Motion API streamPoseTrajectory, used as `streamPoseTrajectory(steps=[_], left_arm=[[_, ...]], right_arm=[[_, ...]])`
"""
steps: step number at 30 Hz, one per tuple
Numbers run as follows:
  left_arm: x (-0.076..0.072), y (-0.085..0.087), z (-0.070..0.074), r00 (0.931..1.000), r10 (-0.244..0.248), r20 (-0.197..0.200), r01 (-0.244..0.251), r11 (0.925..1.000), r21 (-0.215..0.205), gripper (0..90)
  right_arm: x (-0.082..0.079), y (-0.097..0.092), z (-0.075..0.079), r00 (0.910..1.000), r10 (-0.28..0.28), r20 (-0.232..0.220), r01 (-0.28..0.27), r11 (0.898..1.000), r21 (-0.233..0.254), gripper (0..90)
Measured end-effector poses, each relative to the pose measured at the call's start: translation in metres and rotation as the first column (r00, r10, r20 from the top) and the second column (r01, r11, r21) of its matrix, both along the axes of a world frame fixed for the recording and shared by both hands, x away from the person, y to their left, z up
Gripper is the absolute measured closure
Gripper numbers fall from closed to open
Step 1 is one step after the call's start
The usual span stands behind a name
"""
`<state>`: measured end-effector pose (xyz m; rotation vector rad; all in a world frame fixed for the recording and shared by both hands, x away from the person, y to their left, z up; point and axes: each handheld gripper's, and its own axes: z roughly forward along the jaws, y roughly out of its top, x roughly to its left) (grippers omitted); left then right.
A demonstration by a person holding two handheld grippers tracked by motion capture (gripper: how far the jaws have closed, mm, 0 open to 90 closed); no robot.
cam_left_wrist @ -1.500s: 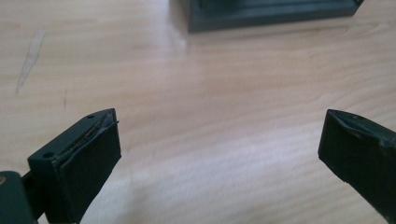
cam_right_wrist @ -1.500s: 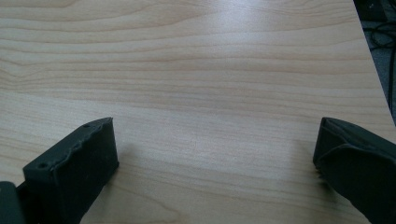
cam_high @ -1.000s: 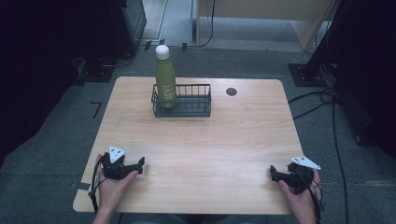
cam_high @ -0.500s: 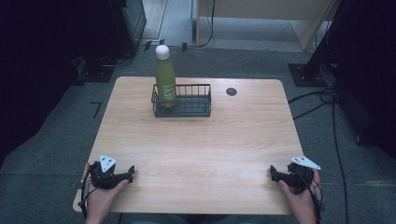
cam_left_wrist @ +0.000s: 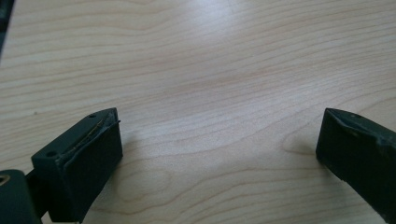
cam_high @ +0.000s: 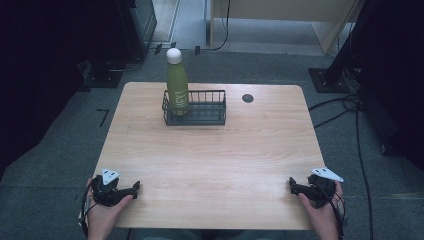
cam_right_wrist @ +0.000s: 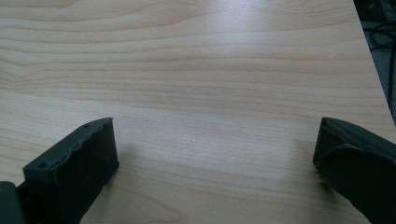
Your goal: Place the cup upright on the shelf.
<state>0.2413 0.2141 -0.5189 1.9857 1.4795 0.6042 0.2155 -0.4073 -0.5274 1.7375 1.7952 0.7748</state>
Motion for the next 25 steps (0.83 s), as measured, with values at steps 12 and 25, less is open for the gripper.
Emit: streamPoseTrajectory(steps=[12,25], left_arm=[[0.0011,-0.0021,0.0001,1.0,-0.008,-0.002,0.008,1.0,-0.001,0.8],[0.0024,-0.0045,0.0,1.0,0.004,-0.001,-0.004,1.0,-0.001,0.8]], right_arm=[[0.0,0.0,0.0,1.0,0.0,0.0,0.0,1.0,0.0,0.0],[0.0,0.0,0.0,1.0,0.0,0.0,0.0,1.0,0.0,0.0]])
